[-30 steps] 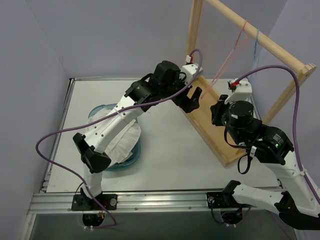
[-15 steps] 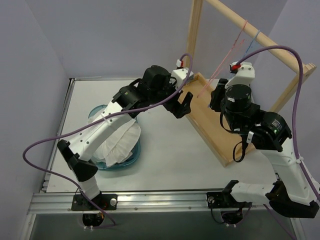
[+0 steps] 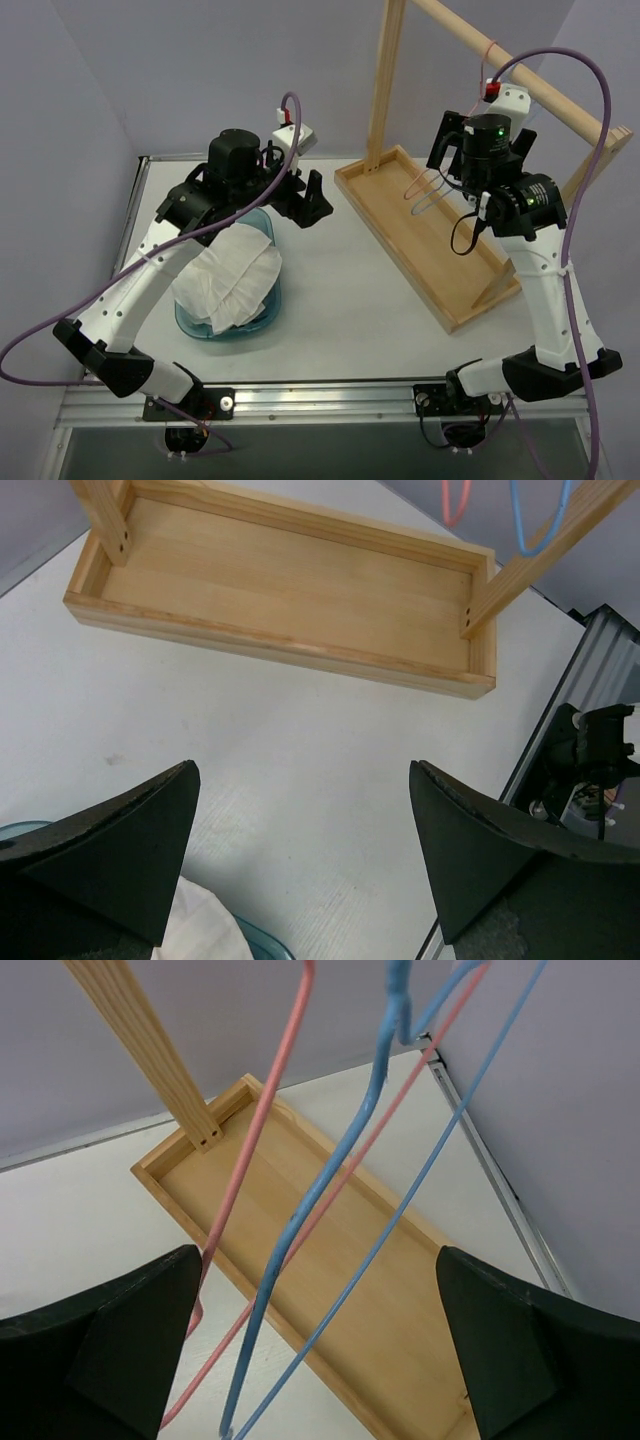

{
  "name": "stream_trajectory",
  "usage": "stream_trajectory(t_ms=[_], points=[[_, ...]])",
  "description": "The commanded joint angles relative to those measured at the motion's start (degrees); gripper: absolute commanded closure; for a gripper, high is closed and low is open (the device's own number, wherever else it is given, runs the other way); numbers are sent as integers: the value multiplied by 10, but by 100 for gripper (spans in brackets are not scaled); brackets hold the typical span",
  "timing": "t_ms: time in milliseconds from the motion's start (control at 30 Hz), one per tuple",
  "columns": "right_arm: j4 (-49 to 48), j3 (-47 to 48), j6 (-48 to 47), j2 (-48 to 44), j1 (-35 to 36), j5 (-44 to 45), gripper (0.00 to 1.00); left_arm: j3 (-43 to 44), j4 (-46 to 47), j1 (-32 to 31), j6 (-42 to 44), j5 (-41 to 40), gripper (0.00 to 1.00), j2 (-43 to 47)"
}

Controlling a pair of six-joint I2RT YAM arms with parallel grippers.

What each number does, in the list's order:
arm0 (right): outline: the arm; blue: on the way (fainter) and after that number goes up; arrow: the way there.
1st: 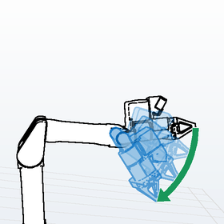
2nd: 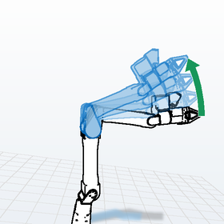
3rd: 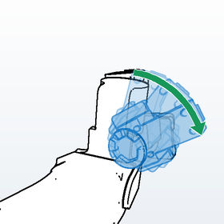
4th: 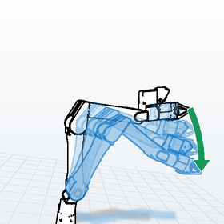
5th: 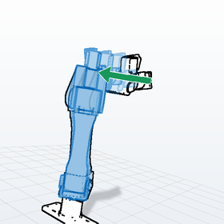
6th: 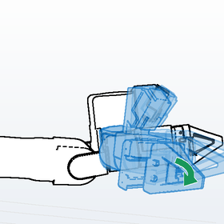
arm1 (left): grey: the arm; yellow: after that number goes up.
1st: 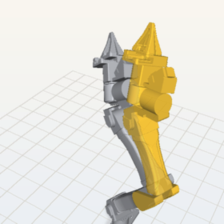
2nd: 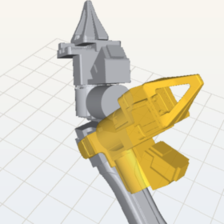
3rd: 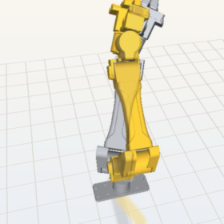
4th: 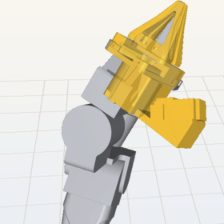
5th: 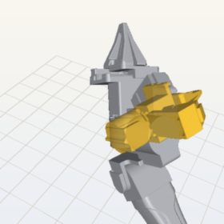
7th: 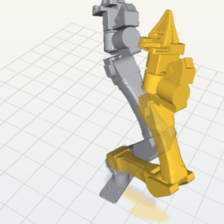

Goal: Remove the skirt from the hanger

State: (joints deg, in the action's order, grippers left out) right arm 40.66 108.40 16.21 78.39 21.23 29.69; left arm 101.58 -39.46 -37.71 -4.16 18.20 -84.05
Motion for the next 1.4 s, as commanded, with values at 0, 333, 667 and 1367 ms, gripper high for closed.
stream_trajectory(t_ms=[0,333,667,1367], points=[[-73,-10,-32,17,-27,-56,0,-12,31,4,-6,38,6,21],[-148,54,-35,99,-42,-174,1,-63,33,17,4,40,6,48],[-254,46,-33,149,-52,-212,19,-77,20,25,11,51,6,64],[-200,13,-27,63,-30,-157,0,-118,23,32,-10,44,6,106]])
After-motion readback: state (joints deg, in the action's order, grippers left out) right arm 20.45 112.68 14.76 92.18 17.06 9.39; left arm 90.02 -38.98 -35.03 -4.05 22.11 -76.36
